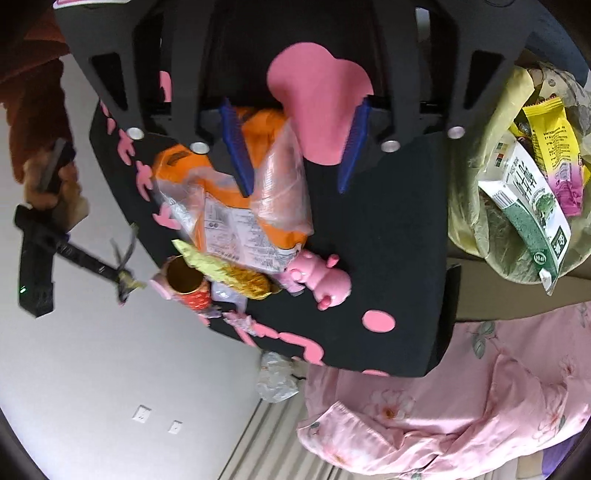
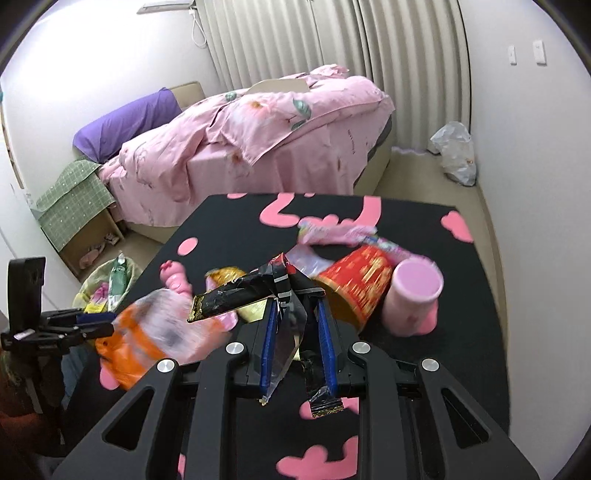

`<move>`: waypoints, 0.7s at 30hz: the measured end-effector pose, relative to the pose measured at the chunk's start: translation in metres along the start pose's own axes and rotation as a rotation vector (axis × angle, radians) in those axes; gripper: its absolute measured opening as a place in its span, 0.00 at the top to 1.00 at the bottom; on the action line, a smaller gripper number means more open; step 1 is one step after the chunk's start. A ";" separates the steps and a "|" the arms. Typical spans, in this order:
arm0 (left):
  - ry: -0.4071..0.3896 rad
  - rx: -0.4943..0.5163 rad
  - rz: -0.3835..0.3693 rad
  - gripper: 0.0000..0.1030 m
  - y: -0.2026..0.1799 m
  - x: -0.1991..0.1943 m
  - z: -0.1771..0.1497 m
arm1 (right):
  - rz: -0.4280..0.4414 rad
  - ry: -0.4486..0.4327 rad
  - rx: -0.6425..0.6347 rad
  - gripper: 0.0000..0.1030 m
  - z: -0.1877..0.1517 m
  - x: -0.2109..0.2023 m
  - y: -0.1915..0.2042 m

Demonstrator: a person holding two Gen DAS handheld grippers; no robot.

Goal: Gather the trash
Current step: 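Lift the orange bag and black wrapper and carry both over the trash bin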

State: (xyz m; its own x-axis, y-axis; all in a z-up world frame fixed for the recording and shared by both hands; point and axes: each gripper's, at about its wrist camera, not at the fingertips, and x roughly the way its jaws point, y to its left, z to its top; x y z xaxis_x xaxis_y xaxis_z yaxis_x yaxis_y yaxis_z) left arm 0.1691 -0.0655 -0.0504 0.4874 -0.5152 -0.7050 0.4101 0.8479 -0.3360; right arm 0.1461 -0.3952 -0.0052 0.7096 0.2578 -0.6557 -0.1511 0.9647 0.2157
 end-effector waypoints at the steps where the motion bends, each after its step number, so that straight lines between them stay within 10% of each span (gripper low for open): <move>1: -0.009 0.003 -0.009 0.50 -0.001 -0.002 0.000 | -0.003 0.001 0.008 0.79 -0.004 -0.001 0.000; 5: -0.017 0.003 -0.050 0.41 -0.008 0.003 -0.001 | -0.010 -0.002 0.071 0.79 -0.023 -0.002 -0.003; 14: 0.113 0.083 0.113 0.35 -0.034 0.054 -0.009 | -0.005 0.023 0.156 0.79 -0.067 0.006 -0.004; 21: 0.072 -0.021 0.064 0.75 -0.021 0.044 -0.010 | 0.028 0.027 0.178 0.79 -0.079 0.006 0.000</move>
State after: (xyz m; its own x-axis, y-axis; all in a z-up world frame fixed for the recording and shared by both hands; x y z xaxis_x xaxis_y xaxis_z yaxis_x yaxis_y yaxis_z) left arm 0.1740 -0.1050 -0.0805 0.4551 -0.4501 -0.7683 0.3630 0.8817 -0.3014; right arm 0.0966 -0.3897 -0.0665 0.6876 0.2885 -0.6663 -0.0451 0.9329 0.3574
